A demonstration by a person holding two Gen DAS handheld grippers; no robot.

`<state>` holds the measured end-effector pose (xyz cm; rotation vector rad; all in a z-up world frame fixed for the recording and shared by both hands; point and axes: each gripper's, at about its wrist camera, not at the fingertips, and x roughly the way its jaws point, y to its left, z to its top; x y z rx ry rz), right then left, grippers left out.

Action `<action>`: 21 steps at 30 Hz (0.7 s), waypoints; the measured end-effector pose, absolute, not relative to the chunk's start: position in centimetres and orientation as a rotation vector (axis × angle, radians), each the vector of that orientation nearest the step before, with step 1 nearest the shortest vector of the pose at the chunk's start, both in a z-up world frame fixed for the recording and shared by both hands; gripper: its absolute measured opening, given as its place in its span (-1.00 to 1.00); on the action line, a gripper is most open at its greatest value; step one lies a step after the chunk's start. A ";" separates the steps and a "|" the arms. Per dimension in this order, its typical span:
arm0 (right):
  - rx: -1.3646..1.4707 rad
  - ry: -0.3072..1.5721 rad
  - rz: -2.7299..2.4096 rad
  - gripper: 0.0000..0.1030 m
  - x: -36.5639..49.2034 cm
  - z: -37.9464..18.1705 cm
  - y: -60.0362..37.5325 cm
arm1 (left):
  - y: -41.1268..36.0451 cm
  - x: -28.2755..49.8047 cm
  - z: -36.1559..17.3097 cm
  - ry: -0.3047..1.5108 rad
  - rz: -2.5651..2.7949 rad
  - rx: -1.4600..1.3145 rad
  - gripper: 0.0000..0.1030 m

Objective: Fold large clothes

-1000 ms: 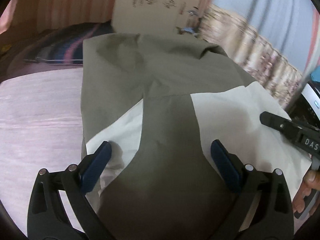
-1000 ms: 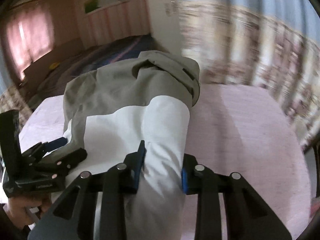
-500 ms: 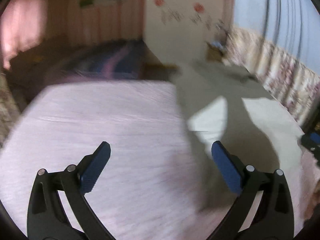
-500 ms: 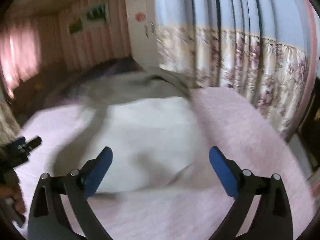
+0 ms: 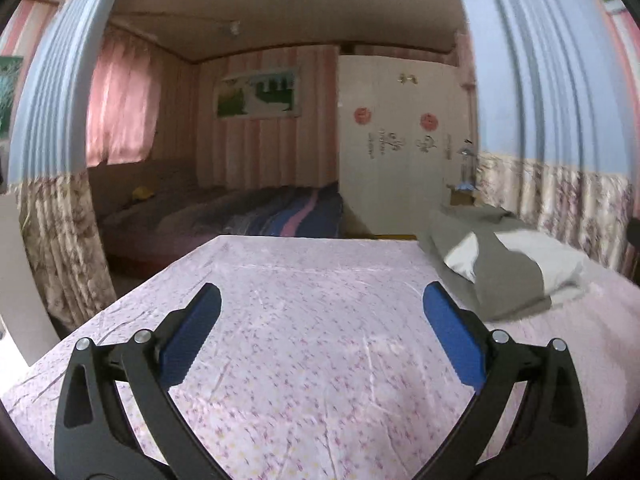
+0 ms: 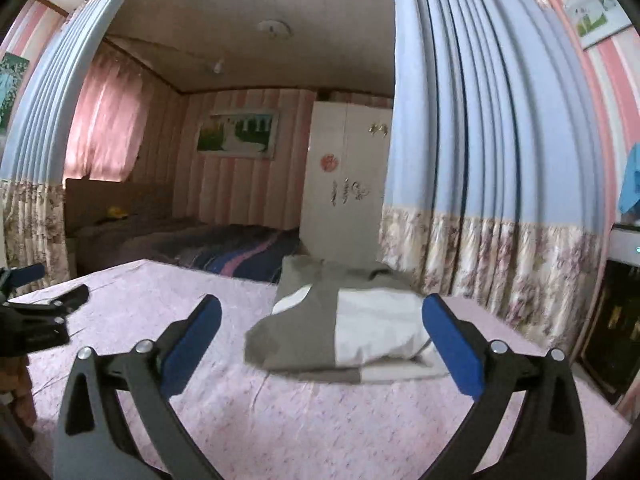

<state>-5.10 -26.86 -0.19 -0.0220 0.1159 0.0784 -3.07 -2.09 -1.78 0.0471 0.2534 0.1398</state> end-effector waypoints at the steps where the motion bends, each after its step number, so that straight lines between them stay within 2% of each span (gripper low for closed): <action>1: -0.010 0.134 0.081 0.95 -5.1 -0.5 -27.1 | -2.4 -2.9 -1.9 0.256 0.135 0.062 0.94; 8: 0.004 0.175 0.062 0.95 -6.0 -2.2 -27.8 | -2.9 -2.8 -1.9 0.215 0.133 0.010 0.94; 13: 0.045 0.212 0.006 0.95 -5.5 -2.6 -29.1 | -2.3 -1.1 -2.8 0.321 0.106 -0.015 0.94; 21: 0.080 0.252 0.009 0.95 -4.7 -3.0 -29.9 | -3.8 -2.1 -2.7 0.282 0.080 0.040 0.94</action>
